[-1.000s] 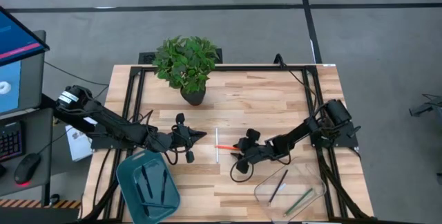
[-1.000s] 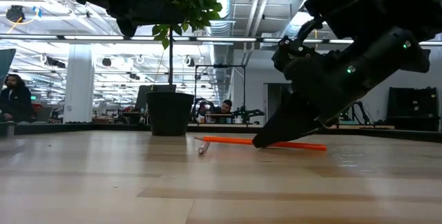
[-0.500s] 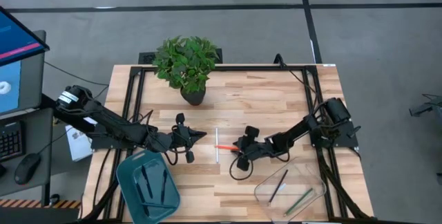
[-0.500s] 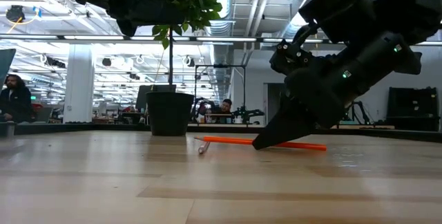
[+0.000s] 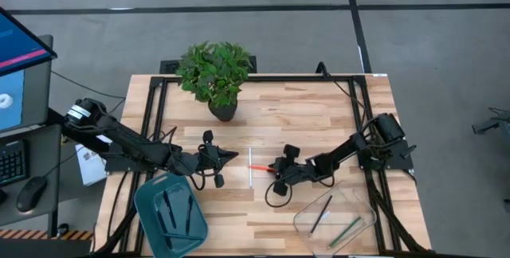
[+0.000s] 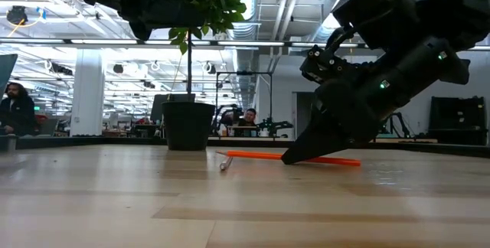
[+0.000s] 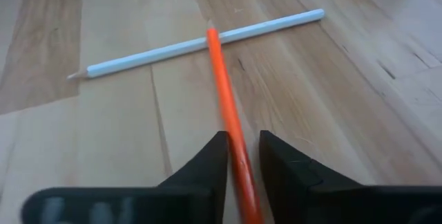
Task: Sort pens & pencils
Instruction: Put the orange pencil into the transparent bin
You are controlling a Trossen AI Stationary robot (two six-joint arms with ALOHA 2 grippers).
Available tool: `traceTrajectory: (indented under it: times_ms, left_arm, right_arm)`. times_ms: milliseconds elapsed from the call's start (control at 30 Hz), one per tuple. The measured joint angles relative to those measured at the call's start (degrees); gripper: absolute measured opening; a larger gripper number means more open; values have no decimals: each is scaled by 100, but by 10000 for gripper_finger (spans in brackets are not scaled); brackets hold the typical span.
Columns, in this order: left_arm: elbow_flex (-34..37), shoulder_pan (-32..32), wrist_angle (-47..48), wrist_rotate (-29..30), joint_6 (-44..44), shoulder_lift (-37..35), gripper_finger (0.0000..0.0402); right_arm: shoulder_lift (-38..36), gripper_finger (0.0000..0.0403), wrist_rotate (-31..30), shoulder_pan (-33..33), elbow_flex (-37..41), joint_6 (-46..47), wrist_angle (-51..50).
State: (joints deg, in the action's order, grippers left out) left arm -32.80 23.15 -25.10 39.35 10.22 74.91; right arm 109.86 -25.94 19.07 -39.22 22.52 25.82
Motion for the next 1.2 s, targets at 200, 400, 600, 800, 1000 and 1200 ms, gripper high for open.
traceTrajectory:
  times_ms: [200,400,600,800,1000,1200]
  left_arm:
    - [0,-1,1,0,2,1,0]
    - [0,0,3,0,4,1,0]
    - [0,-1,19,0,7,-1,0]
    - [0,-1,37,-2,11,-1,0]
    - [-2,-1,54,-2,52,1,0]
    - [-2,1,79,-2,55,-1,0]
  right_arm:
    - [2,56,16,2,2,0,24]
    - [0,36,30,2,2,-2,39]
    - [2,46,36,2,2,-2,42]
    - [4,42,42,4,2,-2,104]
    - [7,46,45,4,9,-4,155]
    - [7,45,53,4,9,-4,167]
